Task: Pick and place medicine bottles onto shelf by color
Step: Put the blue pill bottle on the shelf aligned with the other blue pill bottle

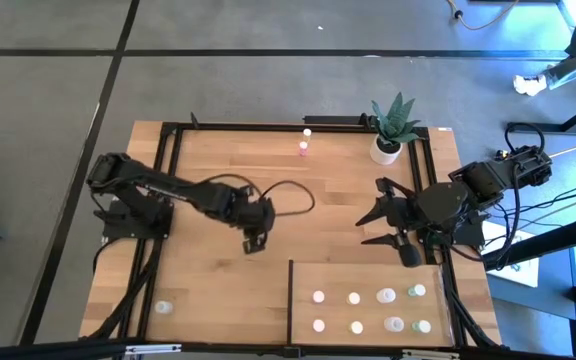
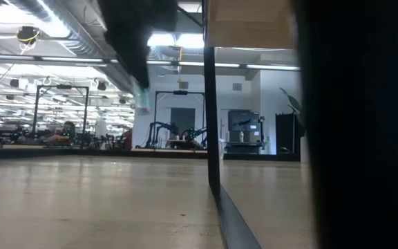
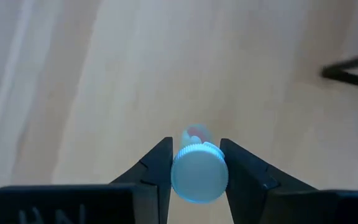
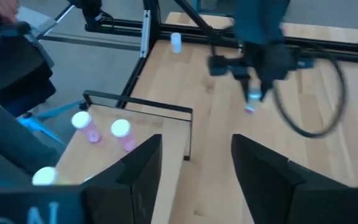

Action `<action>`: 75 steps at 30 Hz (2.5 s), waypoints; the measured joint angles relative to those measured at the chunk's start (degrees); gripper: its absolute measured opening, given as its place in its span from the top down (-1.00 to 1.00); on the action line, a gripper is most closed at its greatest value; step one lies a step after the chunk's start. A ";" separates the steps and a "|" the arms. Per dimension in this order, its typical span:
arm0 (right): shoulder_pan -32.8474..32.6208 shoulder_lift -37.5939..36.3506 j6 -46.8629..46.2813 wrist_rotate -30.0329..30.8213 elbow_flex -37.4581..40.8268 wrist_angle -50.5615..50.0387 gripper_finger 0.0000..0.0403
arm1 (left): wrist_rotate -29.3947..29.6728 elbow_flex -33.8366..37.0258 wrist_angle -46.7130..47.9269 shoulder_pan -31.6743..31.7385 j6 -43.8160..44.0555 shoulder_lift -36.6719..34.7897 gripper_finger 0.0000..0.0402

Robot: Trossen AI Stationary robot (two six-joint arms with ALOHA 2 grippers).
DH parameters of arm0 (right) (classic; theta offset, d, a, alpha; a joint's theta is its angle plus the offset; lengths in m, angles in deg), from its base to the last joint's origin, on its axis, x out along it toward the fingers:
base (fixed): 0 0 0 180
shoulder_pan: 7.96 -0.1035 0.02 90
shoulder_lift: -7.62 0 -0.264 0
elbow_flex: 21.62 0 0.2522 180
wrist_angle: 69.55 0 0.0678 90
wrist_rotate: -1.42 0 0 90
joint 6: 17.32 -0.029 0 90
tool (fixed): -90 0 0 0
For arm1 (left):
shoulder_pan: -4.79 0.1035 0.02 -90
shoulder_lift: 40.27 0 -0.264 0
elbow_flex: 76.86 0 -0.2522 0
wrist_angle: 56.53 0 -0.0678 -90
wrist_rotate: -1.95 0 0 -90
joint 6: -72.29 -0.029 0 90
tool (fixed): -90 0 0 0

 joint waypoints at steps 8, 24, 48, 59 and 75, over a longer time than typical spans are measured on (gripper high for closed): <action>0.00 0.00 0.00 -0.88 0.00 -0.02 0.03 | -1.62 -0.04 -4.13 7.20 -7.96 4.50 0.48; 0.00 0.00 -0.02 -0.80 0.00 -0.02 0.03 | -4.18 0.02 -4.49 10.30 -8.24 11.87 0.48; 0.00 0.02 0.02 -0.77 0.00 0.02 0.03 | -4.73 0.00 -6.73 10.30 -8.13 13.43 0.47; 0.01 0.02 -0.01 -0.77 0.00 0.02 0.03 | -4.38 0.00 -6.99 10.30 -8.06 13.43 0.35; 0.01 0.02 -0.02 -0.77 0.00 0.03 0.03 | -4.64 0.00 -7.08 10.30 -7.68 13.36 0.21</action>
